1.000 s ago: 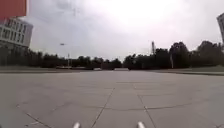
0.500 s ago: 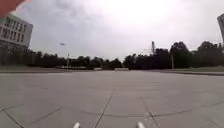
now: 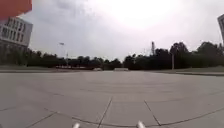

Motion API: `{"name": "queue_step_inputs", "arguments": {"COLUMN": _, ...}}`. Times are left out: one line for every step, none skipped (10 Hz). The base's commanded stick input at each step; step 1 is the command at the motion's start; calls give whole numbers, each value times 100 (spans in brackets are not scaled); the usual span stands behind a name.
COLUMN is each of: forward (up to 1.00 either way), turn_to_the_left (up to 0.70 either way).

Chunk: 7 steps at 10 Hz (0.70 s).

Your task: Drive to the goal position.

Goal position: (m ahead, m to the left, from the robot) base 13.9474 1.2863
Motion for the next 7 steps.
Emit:
{"name": "queue_step_inputs", "arguments": {"forward": 50, "turn_to_the_left": 0}}
{"name": "queue_step_inputs", "arguments": {"forward": 50, "turn_to_the_left": 0}}
{"name": "queue_step_inputs", "arguments": {"forward": 50, "turn_to_the_left": 0}}
{"name": "queue_step_inputs", "arguments": {"forward": 50, "turn_to_the_left": 0}}
{"name": "queue_step_inputs", "arguments": {"forward": 50, "turn_to_the_left": 0}}
{"name": "queue_step_inputs", "arguments": {"forward": 50, "turn_to_the_left": 0}}
{"name": "queue_step_inputs", "arguments": {"forward": 50, "turn_to_the_left": 0}}
